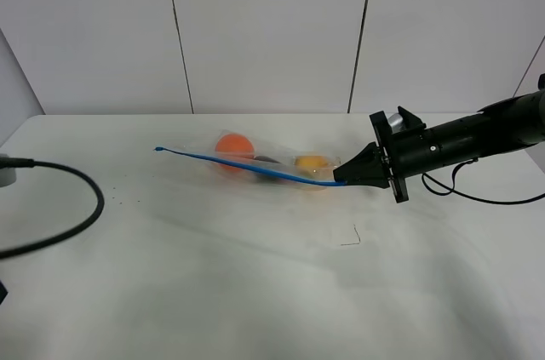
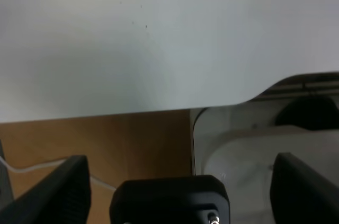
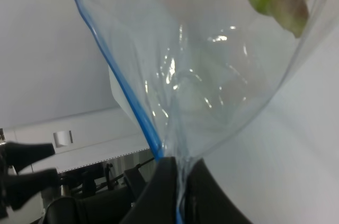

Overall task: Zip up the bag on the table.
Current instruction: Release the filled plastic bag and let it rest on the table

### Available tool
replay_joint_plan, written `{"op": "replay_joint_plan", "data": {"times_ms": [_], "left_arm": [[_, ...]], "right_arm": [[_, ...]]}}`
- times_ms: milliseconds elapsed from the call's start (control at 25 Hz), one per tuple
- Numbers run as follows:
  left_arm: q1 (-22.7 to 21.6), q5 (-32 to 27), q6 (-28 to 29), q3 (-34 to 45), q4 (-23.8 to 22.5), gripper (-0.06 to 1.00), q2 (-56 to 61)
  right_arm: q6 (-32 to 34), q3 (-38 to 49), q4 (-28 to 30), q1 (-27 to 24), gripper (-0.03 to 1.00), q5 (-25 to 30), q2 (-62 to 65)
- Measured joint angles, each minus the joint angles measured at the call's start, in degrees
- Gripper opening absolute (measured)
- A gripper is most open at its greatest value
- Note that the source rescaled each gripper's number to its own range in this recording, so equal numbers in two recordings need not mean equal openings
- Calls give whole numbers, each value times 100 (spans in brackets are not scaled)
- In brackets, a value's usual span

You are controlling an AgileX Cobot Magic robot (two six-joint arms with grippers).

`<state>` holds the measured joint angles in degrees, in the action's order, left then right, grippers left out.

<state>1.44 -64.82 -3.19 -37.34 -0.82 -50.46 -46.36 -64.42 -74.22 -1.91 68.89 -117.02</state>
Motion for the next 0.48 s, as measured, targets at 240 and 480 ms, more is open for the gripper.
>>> {"op": "replay_joint_plan", "data": {"times_ms": [240,480], "left_arm": [[0,335,0,842,6,99,1592],[0,477,0,888,17,99,2791]], "right_arm": [[0,0,0,0,0,0,0],[4,0,0,0,0,0,0]]}}
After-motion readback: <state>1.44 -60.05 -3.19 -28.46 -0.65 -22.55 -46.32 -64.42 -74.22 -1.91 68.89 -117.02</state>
